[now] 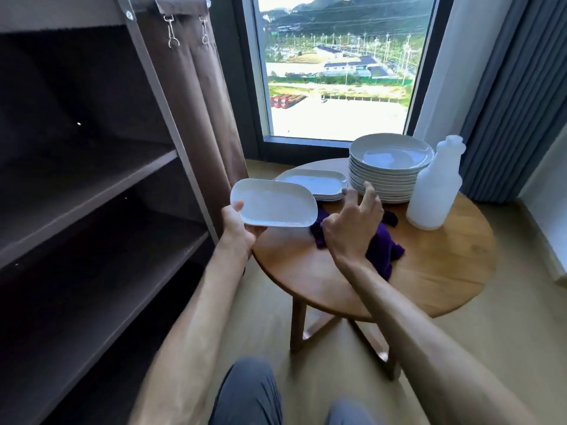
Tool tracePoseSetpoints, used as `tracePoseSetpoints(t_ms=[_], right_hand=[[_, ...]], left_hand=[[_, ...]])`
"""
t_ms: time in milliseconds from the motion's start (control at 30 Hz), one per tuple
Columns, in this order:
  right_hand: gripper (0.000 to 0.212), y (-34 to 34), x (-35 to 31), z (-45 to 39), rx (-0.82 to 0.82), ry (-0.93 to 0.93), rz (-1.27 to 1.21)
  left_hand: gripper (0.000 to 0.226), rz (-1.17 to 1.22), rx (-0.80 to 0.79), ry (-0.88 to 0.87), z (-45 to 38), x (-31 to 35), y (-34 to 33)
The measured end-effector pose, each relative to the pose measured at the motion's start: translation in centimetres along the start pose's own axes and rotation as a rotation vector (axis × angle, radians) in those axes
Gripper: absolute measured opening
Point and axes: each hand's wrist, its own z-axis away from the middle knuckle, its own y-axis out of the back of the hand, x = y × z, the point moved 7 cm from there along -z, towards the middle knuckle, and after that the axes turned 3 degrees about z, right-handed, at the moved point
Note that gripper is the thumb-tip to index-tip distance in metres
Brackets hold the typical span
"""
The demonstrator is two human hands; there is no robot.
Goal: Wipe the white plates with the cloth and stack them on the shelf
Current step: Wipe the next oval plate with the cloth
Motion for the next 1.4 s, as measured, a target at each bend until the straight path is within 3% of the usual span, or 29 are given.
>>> tracePoseSetpoints(t_ms=[100, 167, 233, 333, 400, 467, 633, 733, 800, 900, 1067, 1233, 1400], right_hand=[[0.070, -0.3, 2.4, 0.4, -0.322, -0.095, 0.342], [0.058, -0.6, 5.8, 1.3, -0.499, -0.261, 0.384], [0.040, 0.3, 7.2, 1.2, -0.448, -0.384, 0.192], [0.024, 3.0, 6.0, 0.2, -0.201, -0.552, -0.199], [0.023, 4.5, 3.4, -0.9, -0.089, -0.528, -0.351], [0.021, 4.8, -0.1, -1.8, -0.119, -0.430, -0.435], [0.013, 3.7, -8.9, -0.2, -0.415, -0.144, -0.596], [0.016, 1.5, -11.7, 3.4, -0.707, -0.130, -0.753], [0.027, 0.5, -11.6, 4.7, -0.777, -0.091, -0.761], [0.048, 1.0, -11.5, 5.1, -0.696, 0.173, -0.574], [0.031, 1.4, -12.6, 5.5, -0.645, 0.294, -0.618], [0.029, 1.0, -13.2, 2.7, -0.465, 0.317, -0.488], [0.024, 0.0, -12.1, 0.0, -0.385, 0.156, -0.349]], left_hand=[[0.040, 0.036, -0.037, 0.029, 1.8, -0.7, 1.2], [0.043, 0.038, -0.063, 0.039, 2.9, -1.3, 1.8], [0.040, 0.017, -0.095, 0.036, 4.5, -1.7, 2.0], [0.040, -0.016, -0.139, 0.049, 6.1, -2.0, 2.3], [0.045, -0.041, -0.163, 0.034, 6.6, -2.1, 2.3], [0.046, -0.066, -0.183, 0.011, 7.3, -2.1, 1.9], [0.056, -0.093, -0.275, -0.003, 8.6, -2.7, -0.2], [0.050, -0.035, -0.313, -0.034, 8.9, -2.1, -1.0], [0.051, 0.015, -0.344, -0.034, 8.9, -1.7, -1.0], [0.062, 0.077, -0.365, -0.046, 9.0, -1.5, -1.1], [0.090, 0.199, -0.412, -0.065, 10.3, -0.9, -2.1], [0.065, 0.217, -0.461, -0.070, 10.7, -0.6, -3.0], [0.055, 0.227, -0.402, -0.063, 10.2, 0.0, -2.6]])
